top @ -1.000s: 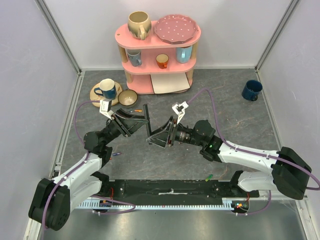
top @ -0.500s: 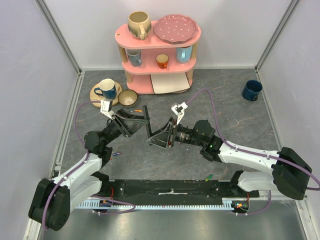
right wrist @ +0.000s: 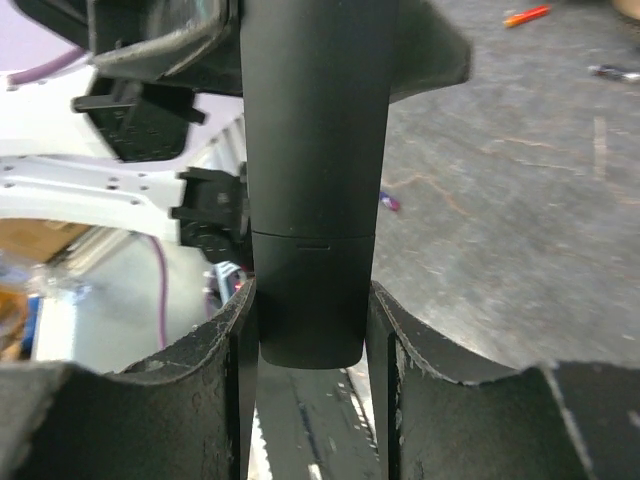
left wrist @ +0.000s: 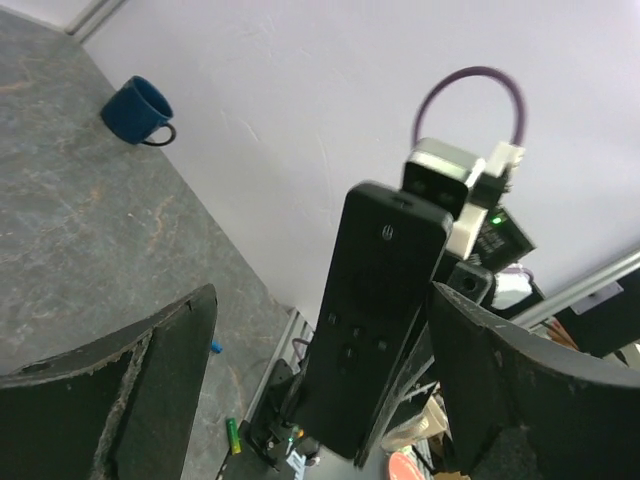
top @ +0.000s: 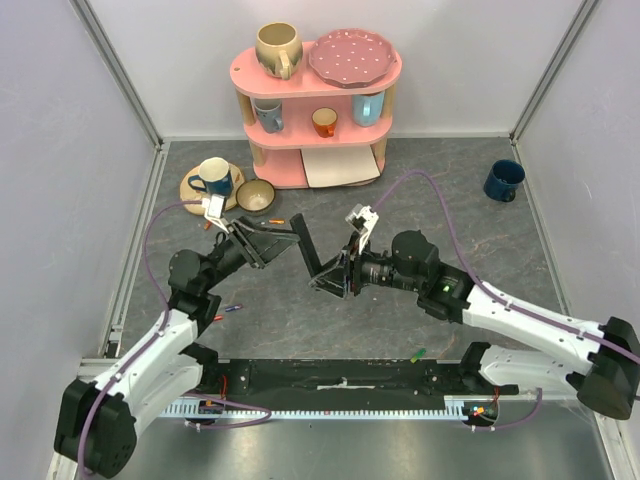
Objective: Load the batteries into the remote control
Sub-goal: Adjust the remote control.
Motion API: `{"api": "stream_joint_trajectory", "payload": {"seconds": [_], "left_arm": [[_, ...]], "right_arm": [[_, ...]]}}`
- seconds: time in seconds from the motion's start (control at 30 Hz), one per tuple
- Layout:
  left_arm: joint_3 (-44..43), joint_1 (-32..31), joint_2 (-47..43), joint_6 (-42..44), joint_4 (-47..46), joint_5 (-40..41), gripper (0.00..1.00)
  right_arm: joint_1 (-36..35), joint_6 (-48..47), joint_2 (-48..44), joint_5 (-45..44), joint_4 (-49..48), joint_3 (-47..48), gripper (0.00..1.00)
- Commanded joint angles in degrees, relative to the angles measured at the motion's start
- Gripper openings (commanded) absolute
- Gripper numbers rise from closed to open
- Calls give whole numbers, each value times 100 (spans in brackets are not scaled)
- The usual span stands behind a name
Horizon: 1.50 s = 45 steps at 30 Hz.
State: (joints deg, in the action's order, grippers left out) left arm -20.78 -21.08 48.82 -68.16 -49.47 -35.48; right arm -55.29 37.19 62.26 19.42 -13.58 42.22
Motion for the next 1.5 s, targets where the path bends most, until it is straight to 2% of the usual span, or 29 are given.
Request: {"api": "stream_joint_trajectory", "payload": {"seconds": [0.0, 0.03, 0.13, 0.3, 0.4, 0.43, 0.53, 0.83, 1.2, 1.47], "left_arm": [[-287, 25, -434, 750, 1114, 472, 91], [-295, 25, -487, 821, 1350, 594, 92], [-357, 16, -619, 1015, 1677, 753, 93], [-401, -115, -619, 1234, 1853, 1017, 97], [-576, -598, -540, 1707, 2178, 1613, 99], [-620, -903, -505, 1840, 2292, 2041, 98], [-805, -1362, -269, 2175, 2478, 2571, 97], [-981, -1741, 567, 1929, 2539, 2889, 88], [-920, -2005, 980, 1780, 1758, 2793, 81], [-911, -2119, 1209, 1736, 1485, 2889, 66]], "right_arm": [[-17, -1406, -250, -1155, 2181, 945, 37], [-8, -1564, -197, -1456, 2872, 1086, 37], [-17, -1996, -39, -2222, 3667, 1455, 36], [-52, -1935, 268, -3136, 4162, 1790, 36], [-114, -1900, 462, -3391, 4320, 1974, 36], [-131, -1847, 489, -3505, 4364, 2009, 36], [-245, -1725, 577, -3585, 4364, 2115, 36], [-571, -1531, 700, -3542, 4242, 2098, 37], [-659, -1460, 761, -3436, 4039, 2001, 37], [-711, -1425, 779, -3401, 3951, 1966, 37]]}}
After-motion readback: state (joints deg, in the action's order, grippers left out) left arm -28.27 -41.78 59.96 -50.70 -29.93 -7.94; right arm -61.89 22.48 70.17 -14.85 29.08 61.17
